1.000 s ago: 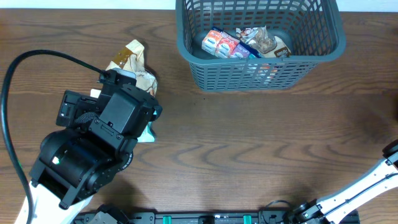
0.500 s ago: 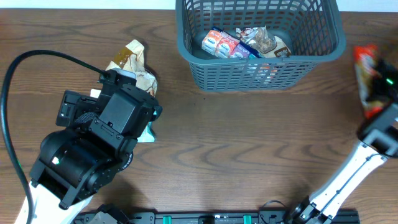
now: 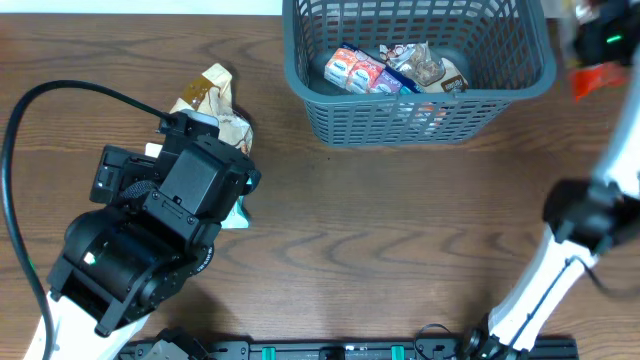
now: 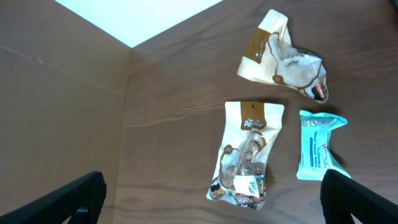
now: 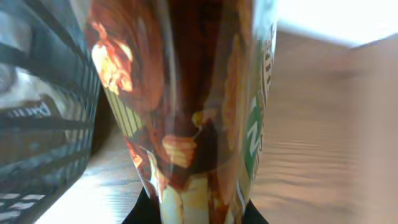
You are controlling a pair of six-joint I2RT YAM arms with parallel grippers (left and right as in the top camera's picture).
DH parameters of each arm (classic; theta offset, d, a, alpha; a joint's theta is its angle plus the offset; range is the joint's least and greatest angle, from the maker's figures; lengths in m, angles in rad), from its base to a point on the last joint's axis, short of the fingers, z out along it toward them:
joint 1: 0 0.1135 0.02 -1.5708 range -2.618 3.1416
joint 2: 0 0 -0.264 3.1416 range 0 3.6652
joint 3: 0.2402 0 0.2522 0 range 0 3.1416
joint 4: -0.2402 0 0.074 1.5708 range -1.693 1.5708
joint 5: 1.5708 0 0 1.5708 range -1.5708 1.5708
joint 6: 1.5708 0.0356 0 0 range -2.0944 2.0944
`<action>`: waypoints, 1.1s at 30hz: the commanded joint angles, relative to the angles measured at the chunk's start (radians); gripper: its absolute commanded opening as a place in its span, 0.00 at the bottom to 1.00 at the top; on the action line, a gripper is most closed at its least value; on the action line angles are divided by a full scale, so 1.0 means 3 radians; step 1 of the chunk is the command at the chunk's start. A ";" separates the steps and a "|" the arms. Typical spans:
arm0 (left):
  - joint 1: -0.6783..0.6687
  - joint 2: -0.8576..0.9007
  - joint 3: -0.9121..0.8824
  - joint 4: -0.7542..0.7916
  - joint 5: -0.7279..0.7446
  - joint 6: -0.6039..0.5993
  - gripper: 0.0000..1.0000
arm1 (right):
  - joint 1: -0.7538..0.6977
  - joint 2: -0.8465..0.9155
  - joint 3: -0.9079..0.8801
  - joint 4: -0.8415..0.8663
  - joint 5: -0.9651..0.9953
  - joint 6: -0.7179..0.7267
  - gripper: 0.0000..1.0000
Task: Pack container
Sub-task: 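Lift the spaghetti pack over and lower it into the basket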
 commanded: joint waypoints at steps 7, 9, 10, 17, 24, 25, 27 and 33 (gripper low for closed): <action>0.0010 0.0006 0.0011 -0.0017 -0.0061 0.0006 0.99 | -0.0155 -0.1343 0.0243 0.0006 -0.0259 0.0161 0.02; 0.0010 0.0006 0.0011 -0.0017 -0.0061 0.0005 0.99 | -0.0089 -0.1404 0.0243 0.0017 -0.0633 0.0174 0.02; 0.0010 0.0006 0.0011 -0.0017 -0.0061 0.0005 0.99 | -0.0050 -0.1417 0.0243 0.0029 -0.0847 0.0188 0.01; 0.0010 0.0006 0.0011 -0.0017 -0.0061 0.0005 0.99 | 0.0345 -0.1247 0.0229 0.0235 -0.1423 0.0364 0.01; 0.0010 0.0006 0.0011 -0.0017 -0.0062 0.0006 0.99 | 0.0754 -0.0863 0.0229 -0.0041 -0.1419 0.0404 0.01; 0.0010 0.0006 0.0011 -0.0017 -0.0061 0.0005 0.99 | 0.0807 -0.0811 0.0229 -0.0103 -0.1420 0.0381 0.01; 0.0010 0.0006 0.0011 -0.0017 -0.0061 0.0005 0.99 | 0.0930 -0.0707 0.0229 -0.0238 -0.1405 0.0306 0.01; 0.0010 0.0006 0.0011 -0.0017 -0.0061 0.0005 0.99 | 0.1308 -0.0439 0.0229 -0.0432 -0.1211 0.0257 0.01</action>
